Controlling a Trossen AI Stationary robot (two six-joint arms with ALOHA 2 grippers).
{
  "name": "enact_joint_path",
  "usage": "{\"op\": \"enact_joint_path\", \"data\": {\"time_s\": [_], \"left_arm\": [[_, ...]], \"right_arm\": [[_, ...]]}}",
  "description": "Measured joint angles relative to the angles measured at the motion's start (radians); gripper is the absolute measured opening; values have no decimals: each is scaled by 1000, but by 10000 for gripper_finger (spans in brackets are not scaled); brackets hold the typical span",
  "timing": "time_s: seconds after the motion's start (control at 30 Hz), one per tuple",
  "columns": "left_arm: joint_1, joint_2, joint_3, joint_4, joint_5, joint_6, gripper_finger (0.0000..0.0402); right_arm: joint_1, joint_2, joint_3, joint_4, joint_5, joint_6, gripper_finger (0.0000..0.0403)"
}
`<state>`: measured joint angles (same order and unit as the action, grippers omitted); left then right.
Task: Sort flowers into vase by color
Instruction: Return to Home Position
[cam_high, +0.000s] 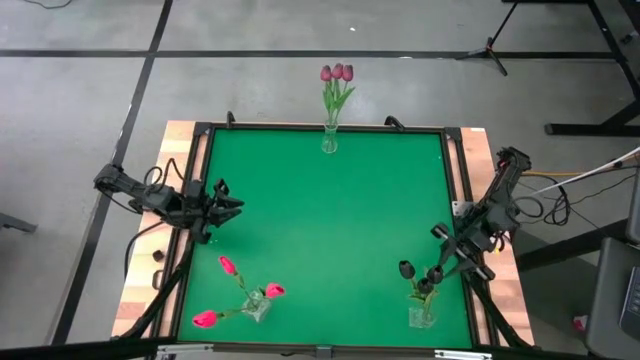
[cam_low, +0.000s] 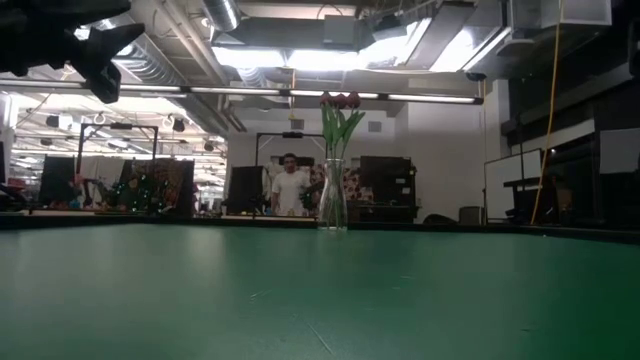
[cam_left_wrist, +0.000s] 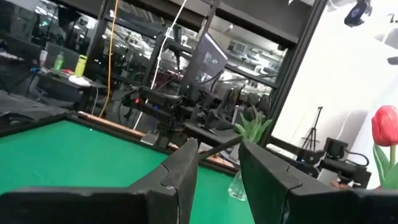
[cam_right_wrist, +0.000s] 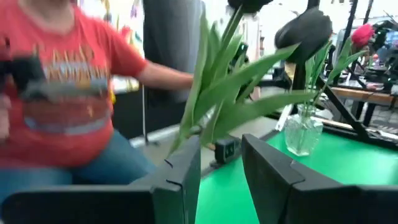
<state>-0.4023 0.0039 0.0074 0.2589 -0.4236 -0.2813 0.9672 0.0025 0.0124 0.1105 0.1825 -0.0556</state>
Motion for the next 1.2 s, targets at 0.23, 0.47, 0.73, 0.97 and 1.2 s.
{"op": "enact_joint_path", "data": {"time_s": [0.23, 0.47, 0.73, 0.97, 1.2], "left_arm": [[0, 0, 0, -5, -1, -23, 116], [0, 0, 0, -5, -1, -23, 116], [0, 0, 0, -5, -1, -23, 116], [0, 0, 0, -5, -2, -23, 116], [0, 0, 0, -5, -2, -23, 116]], "right_arm": [[0, 9, -2, -62, -17, -65, 117], [0, 10, -3, -62, -15, -76, 117], [0, 10, -3, -61, -10, -75, 117], [0, 10, -4, -61, -10, -74, 117], [1, 11, -4, -61, -10, -74, 117]]}}
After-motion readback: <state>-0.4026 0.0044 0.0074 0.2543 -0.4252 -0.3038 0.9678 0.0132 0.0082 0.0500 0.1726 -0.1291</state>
